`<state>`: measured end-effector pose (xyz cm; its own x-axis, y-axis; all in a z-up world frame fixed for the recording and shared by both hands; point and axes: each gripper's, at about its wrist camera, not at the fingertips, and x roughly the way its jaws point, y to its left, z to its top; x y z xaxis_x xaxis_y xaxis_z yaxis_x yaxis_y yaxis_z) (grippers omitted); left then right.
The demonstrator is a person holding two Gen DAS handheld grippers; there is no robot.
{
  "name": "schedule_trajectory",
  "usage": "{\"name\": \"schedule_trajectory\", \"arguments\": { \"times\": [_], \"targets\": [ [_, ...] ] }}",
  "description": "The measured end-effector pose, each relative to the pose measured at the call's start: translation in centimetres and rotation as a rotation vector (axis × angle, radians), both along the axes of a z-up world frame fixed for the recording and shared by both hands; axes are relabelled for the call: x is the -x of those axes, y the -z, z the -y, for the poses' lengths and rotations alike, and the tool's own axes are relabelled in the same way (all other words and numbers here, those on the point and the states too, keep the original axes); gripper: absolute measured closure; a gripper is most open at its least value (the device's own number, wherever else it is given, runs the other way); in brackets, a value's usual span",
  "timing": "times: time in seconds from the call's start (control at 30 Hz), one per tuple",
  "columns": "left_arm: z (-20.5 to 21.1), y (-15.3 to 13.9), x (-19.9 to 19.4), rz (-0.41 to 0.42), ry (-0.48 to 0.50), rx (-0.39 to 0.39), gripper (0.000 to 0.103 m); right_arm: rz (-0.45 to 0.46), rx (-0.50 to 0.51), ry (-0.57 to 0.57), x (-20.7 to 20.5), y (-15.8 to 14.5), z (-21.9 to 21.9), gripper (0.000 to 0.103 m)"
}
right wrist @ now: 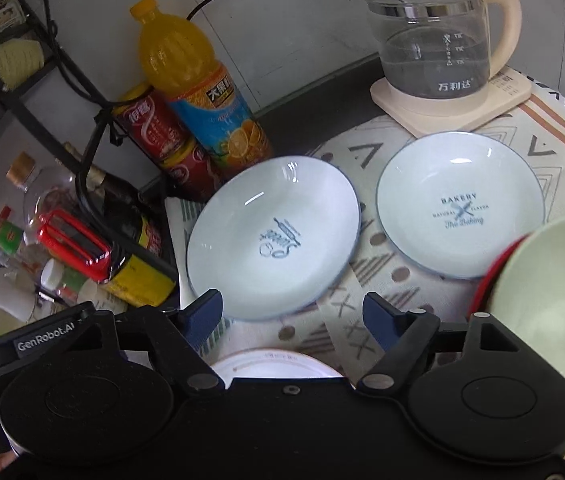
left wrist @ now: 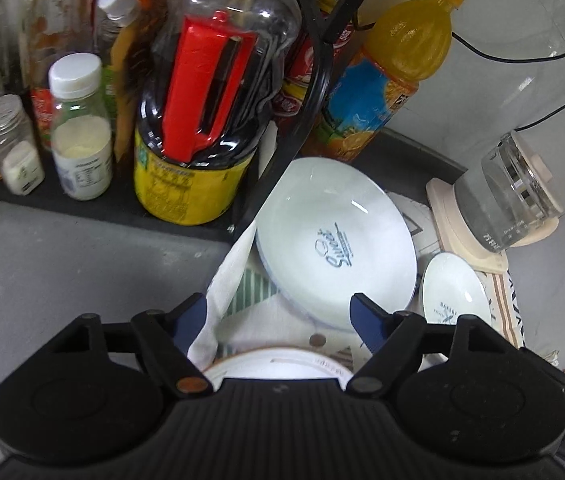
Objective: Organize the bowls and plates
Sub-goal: 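Close both grippers on the rim of the white 'Sweet' plate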
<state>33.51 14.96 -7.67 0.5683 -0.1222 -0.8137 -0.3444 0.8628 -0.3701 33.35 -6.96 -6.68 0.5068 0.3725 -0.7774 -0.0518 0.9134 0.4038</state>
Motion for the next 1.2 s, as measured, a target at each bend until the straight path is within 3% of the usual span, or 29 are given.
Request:
{"name": "schedule_trajectory", "arguments": {
  "times": [0.17,0.47,0.7,0.9,1.2],
  "targets": [
    [-0.2,1.3,-1.8,-0.006,0.001,0.015,0.031,-0.013,0.010,0.037,-1.8,1.3,-0.4,0.031],
    [-0.7,4.5,-4.2,-0.039,-0.015,0.093,0.057,-0.104,-0.037,0.088,-3.7,5.4,-0.5,0.039],
    [-0.5,7.0,-5.6,-0.071,-0.030,0.142,0.076,-0.170,-0.070,0.123,-5.1,8.2,-0.2,0.061],
    [-0.2,8.5,-6.1,-0.084,-0.043,0.138,0.084,-0.210,-0.092,0.135,-6.0,10.2,0.0,0.073],
    [-0.2,9.9,-6.3,-0.051,-0.071,0.135,0.091,-0.185,-0.089,0.130,-7.3,11.4,-0.9,0.079]
  ]
}}
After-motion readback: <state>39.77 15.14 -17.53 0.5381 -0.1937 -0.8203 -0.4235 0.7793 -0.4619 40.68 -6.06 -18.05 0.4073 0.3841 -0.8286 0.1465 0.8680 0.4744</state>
